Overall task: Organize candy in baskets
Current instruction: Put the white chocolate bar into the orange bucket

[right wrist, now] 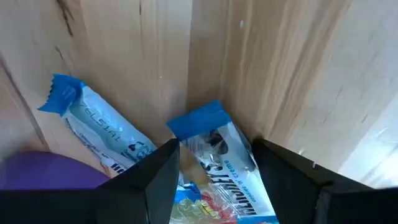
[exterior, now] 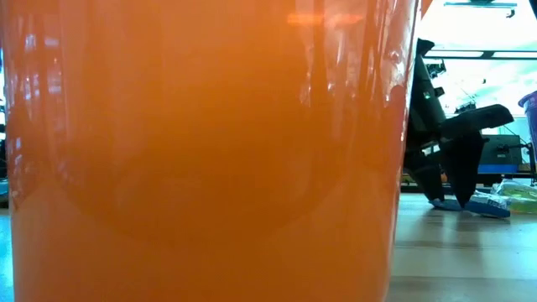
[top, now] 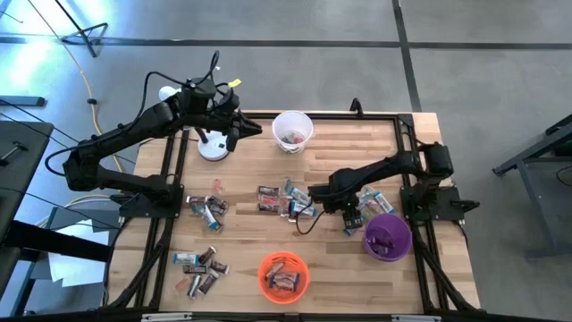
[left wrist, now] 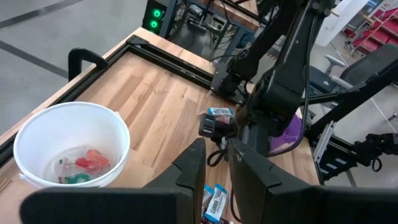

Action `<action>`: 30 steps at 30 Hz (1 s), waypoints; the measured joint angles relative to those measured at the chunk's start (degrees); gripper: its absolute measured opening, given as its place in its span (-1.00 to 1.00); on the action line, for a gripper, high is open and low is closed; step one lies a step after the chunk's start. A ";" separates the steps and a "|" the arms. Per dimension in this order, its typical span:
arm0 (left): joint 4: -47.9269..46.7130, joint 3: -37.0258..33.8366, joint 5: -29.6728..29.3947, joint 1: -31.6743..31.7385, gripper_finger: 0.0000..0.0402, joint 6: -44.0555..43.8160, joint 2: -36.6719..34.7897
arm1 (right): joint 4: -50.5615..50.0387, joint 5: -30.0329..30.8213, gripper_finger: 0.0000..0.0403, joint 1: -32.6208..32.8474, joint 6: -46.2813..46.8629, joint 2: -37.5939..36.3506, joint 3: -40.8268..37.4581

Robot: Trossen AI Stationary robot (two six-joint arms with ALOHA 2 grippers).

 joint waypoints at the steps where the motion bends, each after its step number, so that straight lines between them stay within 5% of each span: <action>1: -0.01 0.00 0.00 0.00 -0.72 0.00 0.01 | -0.09 0.03 0.05 0.00 0.30 0.51 0.11; 6: 0.02 0.00 -0.01 0.00 -0.72 -0.02 0.01 | 0.18 0.98 -0.11 0.02 2.43 0.93 0.22; 15: 0.04 0.00 -0.20 0.00 -0.72 0.02 0.01 | -0.63 0.17 -0.91 -0.17 7.02 -0.05 0.24; 22: 0.02 0.00 -0.11 0.00 -0.72 1.97 0.00 | -5.95 -0.07 -0.91 -0.11 13.40 -1.14 1.03; 30: 0.02 0.00 -0.04 0.00 -0.72 3.13 -0.01 | -7.92 6.85 -0.99 -0.13 21.02 -4.72 8.65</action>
